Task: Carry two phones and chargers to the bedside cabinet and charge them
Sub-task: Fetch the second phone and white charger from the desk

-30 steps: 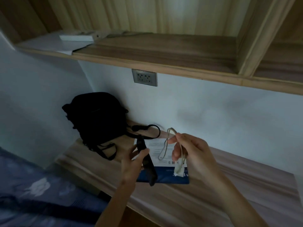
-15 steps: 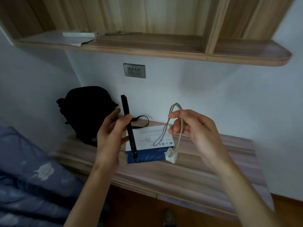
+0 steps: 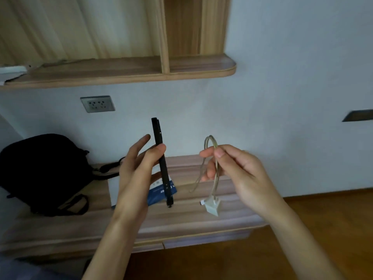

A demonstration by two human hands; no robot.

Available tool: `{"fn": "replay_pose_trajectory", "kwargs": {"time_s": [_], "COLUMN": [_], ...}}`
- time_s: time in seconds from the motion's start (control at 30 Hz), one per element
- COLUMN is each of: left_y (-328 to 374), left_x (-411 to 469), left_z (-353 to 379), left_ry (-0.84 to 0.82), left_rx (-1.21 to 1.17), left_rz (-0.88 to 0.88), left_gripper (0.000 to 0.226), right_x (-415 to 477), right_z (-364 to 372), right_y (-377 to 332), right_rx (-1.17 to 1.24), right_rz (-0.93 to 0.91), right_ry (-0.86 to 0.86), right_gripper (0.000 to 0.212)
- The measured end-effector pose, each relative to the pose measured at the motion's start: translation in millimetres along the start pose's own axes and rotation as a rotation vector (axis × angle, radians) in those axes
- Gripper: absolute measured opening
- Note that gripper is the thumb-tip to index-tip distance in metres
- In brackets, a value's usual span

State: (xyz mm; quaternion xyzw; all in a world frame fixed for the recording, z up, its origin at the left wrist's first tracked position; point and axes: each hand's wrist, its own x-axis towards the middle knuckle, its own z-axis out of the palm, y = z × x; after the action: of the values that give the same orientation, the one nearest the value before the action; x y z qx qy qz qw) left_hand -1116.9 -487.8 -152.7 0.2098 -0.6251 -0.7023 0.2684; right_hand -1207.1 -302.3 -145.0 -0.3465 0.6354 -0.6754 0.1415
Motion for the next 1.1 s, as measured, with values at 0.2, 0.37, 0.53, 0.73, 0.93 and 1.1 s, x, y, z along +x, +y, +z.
{"fn": "replay_pose_trajectory", "kwargs": {"time_s": [0.2,0.37,0.53,0.73,0.93,1.1], "left_y": [2,3,0,-10,-21,-28], "left_x": [-15,-33,-54,-85,-111,-120], "left_z": [66,138,224,328,420,492], "left_ry": [-0.136,-0.217,-0.316,-0.382,-0.464,-0.56], "left_rx": [0.025,0.022,0.031,0.036,0.052,0.057], "left_rz": [0.0,-0.011,-0.001,-0.001,-0.011,-0.057], "left_gripper": [0.069,0.067,0.071,0.075,0.08,0.071], "right_x": [-29,-58,-95,-135,-178,-209], "right_z": [-57,-121,-197,-290,-373,-430], "right_y": [-15,-26,-37,-45,-50,-59], "right_rx": [-0.016,-0.006,-0.011,-0.029,-0.122,-0.149], "right_rz": [-0.045,-0.068,-0.057,-0.057,-0.017,0.016], "right_ry": [0.151,0.257,0.363,0.437,0.604,0.716], "right_gripper": [0.029,0.031,0.031,0.034,0.032,0.031]}}
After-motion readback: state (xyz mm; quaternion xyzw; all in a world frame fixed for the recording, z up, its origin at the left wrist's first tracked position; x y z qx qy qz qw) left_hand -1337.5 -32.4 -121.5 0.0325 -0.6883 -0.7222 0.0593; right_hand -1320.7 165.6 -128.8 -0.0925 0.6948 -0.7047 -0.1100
